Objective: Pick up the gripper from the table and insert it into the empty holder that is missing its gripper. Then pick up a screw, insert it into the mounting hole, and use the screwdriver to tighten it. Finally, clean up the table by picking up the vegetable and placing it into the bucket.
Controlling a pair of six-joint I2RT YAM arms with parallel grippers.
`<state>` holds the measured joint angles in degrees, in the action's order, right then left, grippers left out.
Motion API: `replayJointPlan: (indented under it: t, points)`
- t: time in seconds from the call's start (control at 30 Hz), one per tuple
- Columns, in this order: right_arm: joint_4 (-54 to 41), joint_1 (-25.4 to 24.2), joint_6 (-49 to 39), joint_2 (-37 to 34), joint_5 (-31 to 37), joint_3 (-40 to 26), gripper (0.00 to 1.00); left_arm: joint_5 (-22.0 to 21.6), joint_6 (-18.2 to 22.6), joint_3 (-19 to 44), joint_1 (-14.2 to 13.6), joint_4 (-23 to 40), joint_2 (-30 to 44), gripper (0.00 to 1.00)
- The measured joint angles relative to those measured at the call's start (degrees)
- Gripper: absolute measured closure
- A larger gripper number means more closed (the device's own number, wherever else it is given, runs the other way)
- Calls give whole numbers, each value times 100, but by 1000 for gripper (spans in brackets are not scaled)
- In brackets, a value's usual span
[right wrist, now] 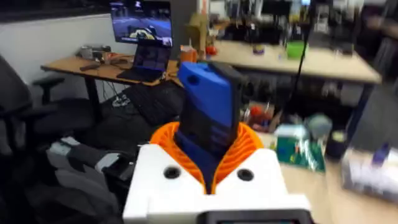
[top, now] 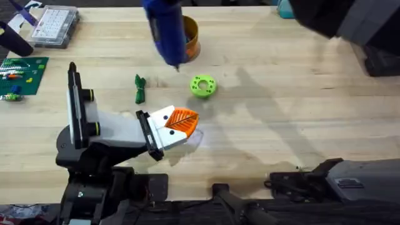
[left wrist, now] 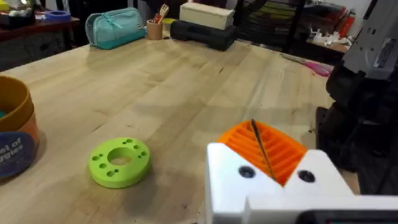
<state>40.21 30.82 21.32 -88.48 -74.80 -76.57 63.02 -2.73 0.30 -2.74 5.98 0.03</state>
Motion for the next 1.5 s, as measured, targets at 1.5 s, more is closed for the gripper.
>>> replayJointPlan:
  t: [1.5]
  points:
    - [-8828, -1374, -7583, -53, 8024, 492, 975, -2, 36, 0, 0, 2, 0, 991]
